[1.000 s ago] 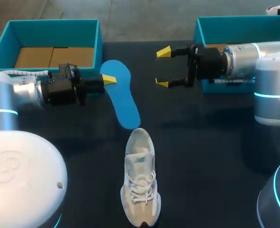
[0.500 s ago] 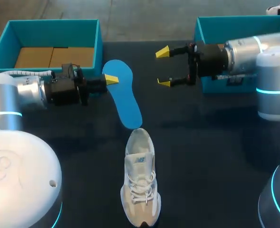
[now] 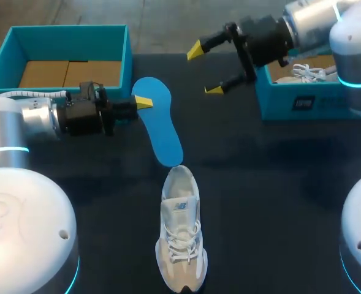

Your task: Take the shoe out of the shoebox, open the shoe tongue, remove and reinsert the insole, then place the shoe into the shoebox

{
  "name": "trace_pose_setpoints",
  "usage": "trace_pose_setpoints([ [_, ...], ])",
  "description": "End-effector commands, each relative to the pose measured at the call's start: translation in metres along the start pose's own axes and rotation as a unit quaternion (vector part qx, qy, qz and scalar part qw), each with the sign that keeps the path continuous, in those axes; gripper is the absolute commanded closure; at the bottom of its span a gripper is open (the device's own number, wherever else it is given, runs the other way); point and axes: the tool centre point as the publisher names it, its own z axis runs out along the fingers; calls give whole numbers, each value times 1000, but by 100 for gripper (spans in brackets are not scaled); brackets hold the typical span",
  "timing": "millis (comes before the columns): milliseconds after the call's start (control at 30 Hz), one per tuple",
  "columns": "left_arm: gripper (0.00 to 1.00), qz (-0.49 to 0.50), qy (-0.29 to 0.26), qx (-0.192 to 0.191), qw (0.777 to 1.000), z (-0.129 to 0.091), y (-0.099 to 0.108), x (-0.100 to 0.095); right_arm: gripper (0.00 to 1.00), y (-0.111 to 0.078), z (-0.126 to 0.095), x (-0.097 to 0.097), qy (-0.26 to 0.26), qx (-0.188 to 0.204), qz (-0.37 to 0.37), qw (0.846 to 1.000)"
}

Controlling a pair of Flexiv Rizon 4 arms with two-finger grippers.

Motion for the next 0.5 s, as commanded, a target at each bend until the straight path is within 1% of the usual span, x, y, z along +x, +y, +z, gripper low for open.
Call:
trace_pose_setpoints([
  [33,100,0,-1,0,1000,-1,1,0,0,-4,-4,18,-176,6,16,984],
  [200,100,0,-1,0,1000,-1,1,0,0,-10,2,37,-249,8,21,968],
  [333,100,0,-1,0,1000,-1,1,0,0,-16,9,47,-280,-2,20,960],
  [500,100,0,-1,0,1000,-1,1,0,0,-21,17,60,-335,1,24,942],
])
